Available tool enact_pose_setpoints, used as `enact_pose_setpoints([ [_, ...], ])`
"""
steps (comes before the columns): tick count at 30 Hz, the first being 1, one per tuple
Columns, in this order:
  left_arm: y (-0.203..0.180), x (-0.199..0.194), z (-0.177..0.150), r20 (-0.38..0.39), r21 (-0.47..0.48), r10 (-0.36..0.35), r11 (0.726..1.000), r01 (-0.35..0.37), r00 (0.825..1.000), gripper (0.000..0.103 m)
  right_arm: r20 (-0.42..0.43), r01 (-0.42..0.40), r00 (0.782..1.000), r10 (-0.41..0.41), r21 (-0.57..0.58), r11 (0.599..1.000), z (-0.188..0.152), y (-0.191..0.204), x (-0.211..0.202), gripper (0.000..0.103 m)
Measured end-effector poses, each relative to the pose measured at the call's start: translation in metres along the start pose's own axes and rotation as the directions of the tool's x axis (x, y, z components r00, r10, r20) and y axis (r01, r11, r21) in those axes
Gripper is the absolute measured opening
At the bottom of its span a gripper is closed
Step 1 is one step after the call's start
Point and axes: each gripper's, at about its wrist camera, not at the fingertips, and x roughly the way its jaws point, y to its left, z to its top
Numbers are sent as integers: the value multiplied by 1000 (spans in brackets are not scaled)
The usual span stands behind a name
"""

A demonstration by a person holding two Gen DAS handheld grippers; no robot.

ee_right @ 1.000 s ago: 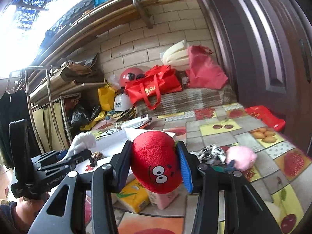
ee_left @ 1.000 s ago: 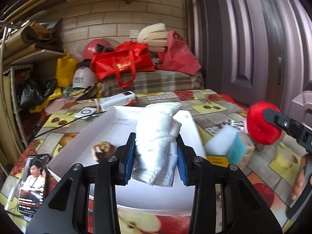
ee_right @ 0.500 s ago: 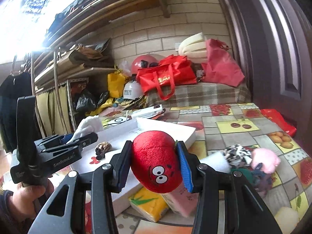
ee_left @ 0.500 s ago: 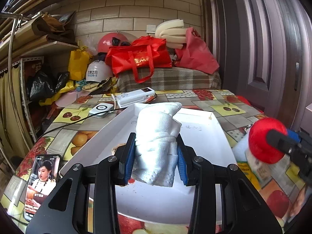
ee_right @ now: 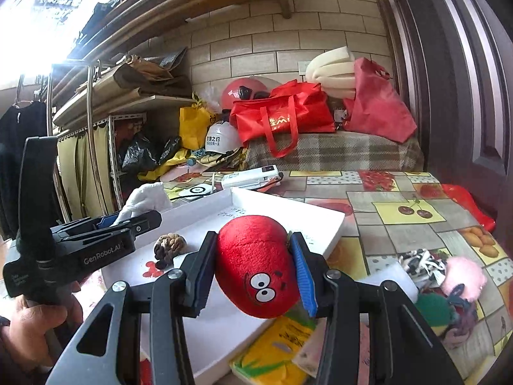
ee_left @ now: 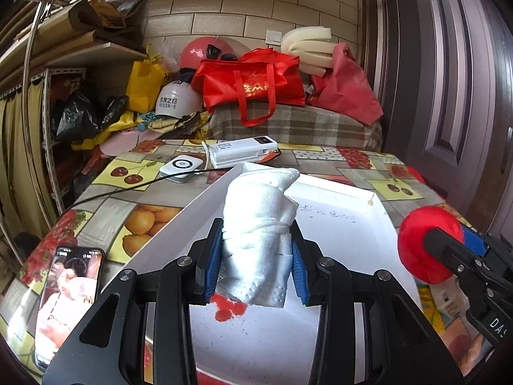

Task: Organize soft objects
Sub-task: 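Place the white cloth in the box with the left gripper while the right places the red plush ball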

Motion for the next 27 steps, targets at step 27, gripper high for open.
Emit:
enact_pose_setpoints([
  [27,1,42,9,-92,32,120,993,-118,989,55,-104,71,992,-67,31,997,17,6,69,73],
])
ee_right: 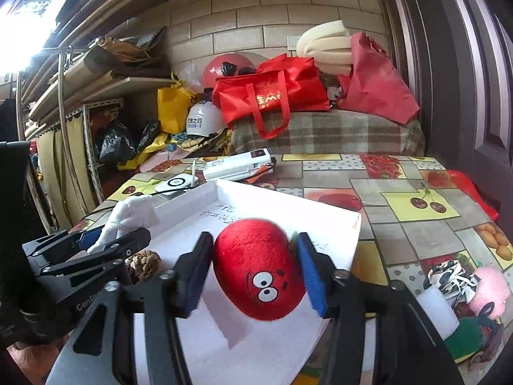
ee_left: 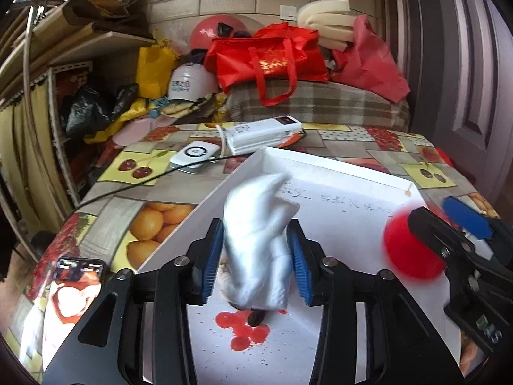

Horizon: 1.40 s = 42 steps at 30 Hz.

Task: Organize soft objects
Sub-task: 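Place the white cloth in the box with the left gripper while the right places the red plush ball, then grasp the pink tissue pack with the left gripper while the right grasps the yellow sponge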

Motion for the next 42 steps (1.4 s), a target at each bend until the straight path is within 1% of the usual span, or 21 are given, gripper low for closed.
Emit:
enact_pose_setpoints([
  [1,-1,-2,0,9,3,13,1000,-13,1000,79,4,-5,1000,5,0,1000,0,0,-1,79],
  [2,-2,-5,-1,29,6,32,999,-32,999,86,11,-2,1000,2,-1,1000,0,0,-2,82],
  [3,-1,-8,-1,42,-1,47,999,-47,998,90,21,2,1000,-2,-5,1000,-1,0,-5,83],
  [5,2,-12,-2,65,-12,55,998,-54,996,92,43,6,999,-5,-13,1000,-1,2,-8,84],
  [7,4,-14,-2,72,-24,67,998,-65,995,100,59,9,998,-8,-17,1000,-1,3,-11,84],
  [10,6,-20,-3,101,-35,75,997,-72,992,103,79,14,997,-12,-20,1000,0,4,-14,84],
  [14,6,-36,-6,185,-42,93,995,-86,978,103,138,17,990,-15,-17,1000,-2,4,-24,85],
  [16,7,-42,-8,213,-49,95,995,-87,972,103,145,22,989,-20,-16,1000,-4,3,-29,85],
  [21,11,-49,-11,213,-63,83,995,-71,974,103,145,5,989,-2,-19,1000,-10,-5,-45,87],
  [22,11,-51,-12,213,-65,75,996,-63,974,103,143,6,990,-3,-21,1000,-12,-6,-49,89],
  [23,10,-53,-14,213,-65,66,996,-53,975,103,139,6,990,-3,-21,1000,-14,-9,-53,96],
  [24,9,-55,-15,213,-66,45,997,-32,976,103,135,5,991,-3,-16,1000,-16,-14,-59,103],
  [28,0,-67,-22,209,-67,-81,993,97,975,103,173,11,985,-16,33,999,-24,-39,-89,103],
  [30,-12,-70,-24,194,-42,-159,984,171,968,103,194,27,980,-38,60,998,-28,-53,-105,103],
  [32,-29,-77,-27,192,21,-227,974,228,955,103,217,49,974,-72,109,993,-33,-74,-123,103],
  [36,-63,-91,-31,193,159,-308,947,280,932,103,254,82,956,-147,249,965,-41,-118,-152,103],
  [38,-74,-96,-34,176,192,-365,924,332,914,103,253,113,947,-198,315,942,-45,-140,-162,103],
  [39,-82,-98,-35,145,213,-419,898,385,896,103,238,145,943,-232,334,931,-46,-151,-166,103],
  [40,-87,-99,-36,123,227,-452,880,418,884,103,223,173,940,-259,343,923,-46,-158,-169,103],
  [41,-99,-100,-38,74,257,-509,840,477,857,103,209,194,937,-278,350,917,-46,-166,-171,103],
  [42,-106,-102,-40,45,276,-535,818,505,843,103,194,199,940,-281,356,913,-46,-175,-174,103],
])
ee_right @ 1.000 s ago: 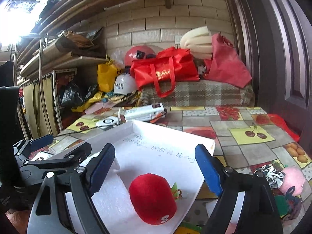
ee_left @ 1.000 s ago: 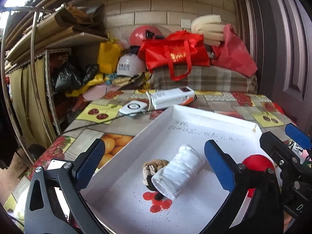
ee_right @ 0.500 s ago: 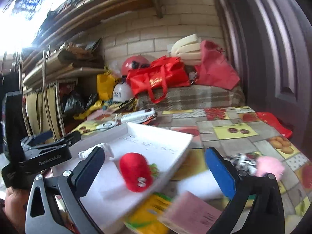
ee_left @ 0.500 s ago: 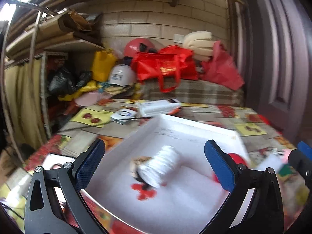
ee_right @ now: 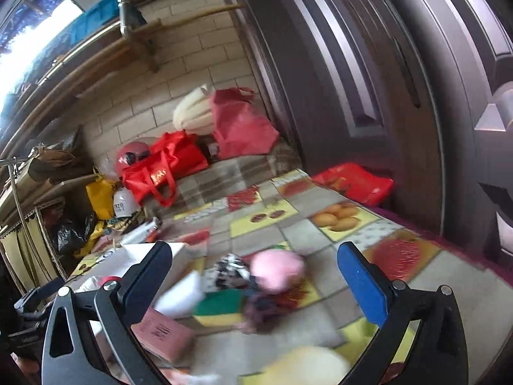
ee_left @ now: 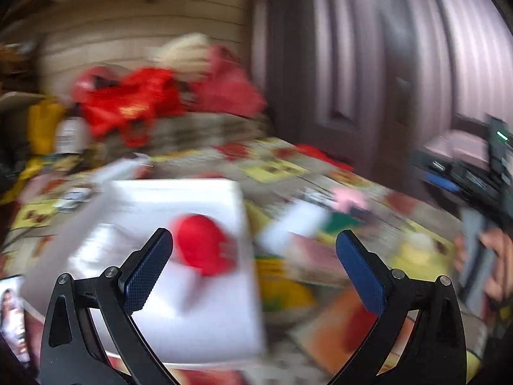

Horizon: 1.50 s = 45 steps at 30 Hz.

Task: Organize soft objects
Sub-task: 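Grasp the pink tissue pack with the left gripper while the right grasps the yellow sponge, then carry the pink tissue pack over the white box with the left gripper while the right carries the yellow sponge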

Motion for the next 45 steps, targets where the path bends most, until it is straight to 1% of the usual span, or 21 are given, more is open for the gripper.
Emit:
enact_pose_setpoints([
  [2,-18,10,1,-52,30,-47,998,49,998,103,-34,6,999,-6,6,1000,6,-15,0,103],
  [5,-34,28,4,-114,31,-14,999,18,993,103,-90,37,995,-39,-23,999,7,-31,-3,103],
  [8,-45,49,7,-178,7,-49,999,51,983,102,-166,51,985,-55,-27,998,6,-49,-7,103],
  [11,-65,61,4,-220,62,-36,997,51,975,102,-257,31,965,-47,-67,997,-1,-54,-8,103],
  [14,-75,75,2,-256,100,15,995,11,967,103,-354,-55,935,13,-107,993,-11,-45,-1,103],
  [15,-77,80,2,-271,105,33,995,-4,962,103,-404,-99,914,39,-128,987,-18,-40,3,103],
  [17,-77,92,1,-304,107,58,994,-27,951,103,-477,-141,877,47,-162,977,-27,-30,14,103],
  [19,-78,101,-1,-339,114,90,992,-54,937,103,-545,-160,838,30,-193,968,-38,-21,25,103],
  [21,-78,113,-6,-389,129,113,989,-68,914,103,-597,-175,802,18,-205,963,-48,-17,31,103],
  [22,-78,117,-9,-412,135,125,988,-75,903,103,-603,-173,798,12,-210,962,-49,-16,31,103],
  [23,-78,119,-10,-422,137,130,987,-79,897,102,-600,-169,800,10,-210,963,-49,-17,31,101],
  [24,-78,119,-10,-421,137,132,987,-81,897,98,-602,-167,798,10,-206,964,-48,-20,30,86],
  [25,-78,118,-10,-415,137,136,987,-86,899,82,-610,-163,793,5,-204,965,-49,-21,31,73],
  [26,-77,116,-9,-405,135,140,987,-92,904,76,-614,-163,789,5,-202,966,-49,-21,30,64],
  [28,-74,111,-8,-384,114,109,991,-70,917,75,-621,-166,784,2,-207,964,-51,-22,30,63],
  [29,-74,109,-7,-376,108,106,992,-70,920,75,-616,-172,788,11,-203,964,-50,-23,28,62],
  [32,-73,96,-2,-319,85,77,995,-52,945,75,-607,-176,794,29,-184,967,-48,-25,26,61],
  [35,-77,83,2,-252,91,67,995,-45,965,75,-579,-161,814,48,-145,976,-42,-31,22,61],
  [38,-79,69,6,-181,97,73,994,-56,981,75,-526,-144,846,85,-72,987,-33,-39,17,62],
  [40,-78,64,7,-154,93,82,993,-68,985,75,-472,-131,875,108,-17,991,-26,-41,12,62],
  [45,-70,54,9,-107,56,96,994,-91,990,75,-276,-70,959,63,-16,997,-7,-30,-1,62],
])
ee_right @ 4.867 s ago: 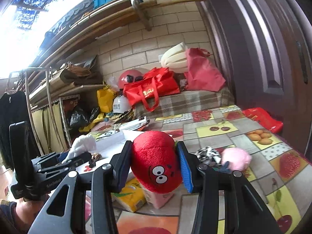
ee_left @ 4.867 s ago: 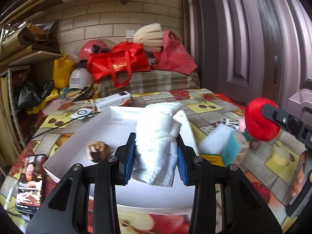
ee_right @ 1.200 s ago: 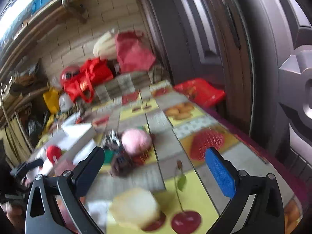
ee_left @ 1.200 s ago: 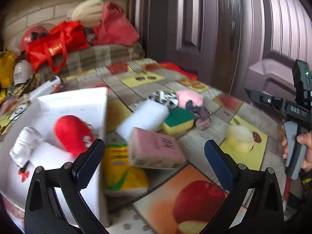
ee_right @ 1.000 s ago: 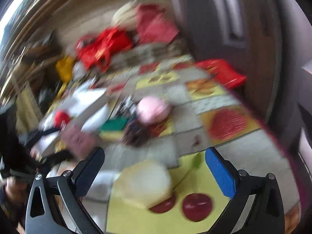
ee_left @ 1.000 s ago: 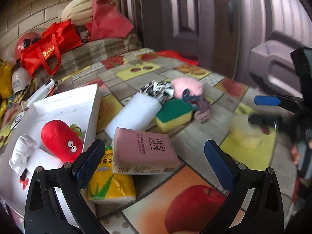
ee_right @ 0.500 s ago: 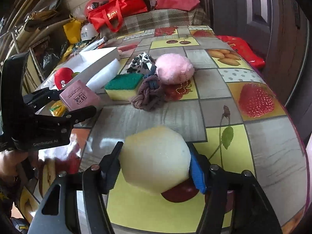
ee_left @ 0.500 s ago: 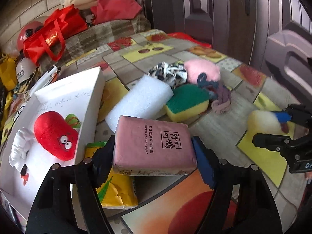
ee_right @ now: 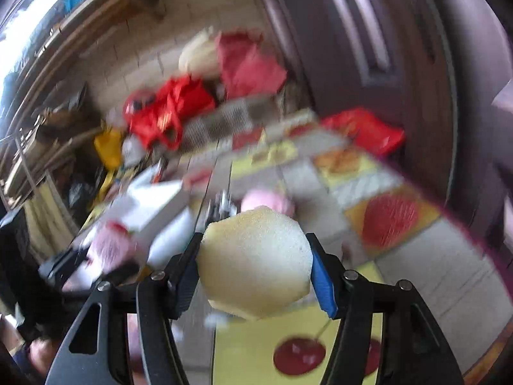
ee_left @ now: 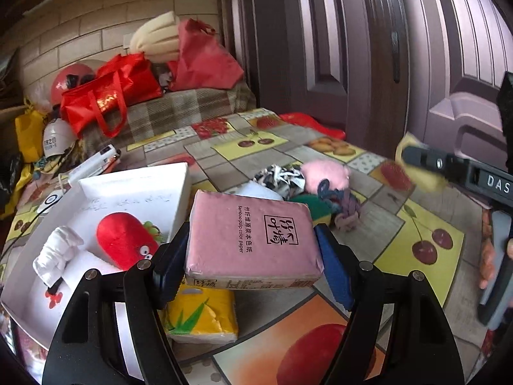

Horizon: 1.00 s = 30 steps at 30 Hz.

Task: Organize soft objects
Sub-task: 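Carry the pink tissue pack over the white box with the left gripper while the right carries the yellow sponge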

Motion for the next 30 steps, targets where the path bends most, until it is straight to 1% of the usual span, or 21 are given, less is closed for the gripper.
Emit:
enact_pose_setpoints([
  [1,2,-2,0,9,-9,2,1000,-1,1000,75,52,20,998,-19,-14,1000,2,4,-3,62],
  [3,3,-6,-1,26,-17,8,1000,-7,1000,75,150,59,987,-51,-50,997,5,15,-6,62],
  [6,4,-10,-1,48,-17,16,1000,-15,999,75,200,73,978,-56,-75,995,7,26,-2,62],
  [13,12,-18,-5,67,-34,27,999,-24,997,75,209,72,977,-44,-128,989,9,40,9,62],
  [19,18,-28,-9,92,-36,51,998,-48,994,75,204,48,979,-21,-131,990,8,47,19,62],
  [23,24,-31,-10,100,-43,73,997,-69,992,75,171,31,985,-7,-138,990,6,56,32,62],
  [30,42,-40,-16,109,-60,122,991,-116,986,75,157,8,987,29,-229,973,0,87,44,62],
])
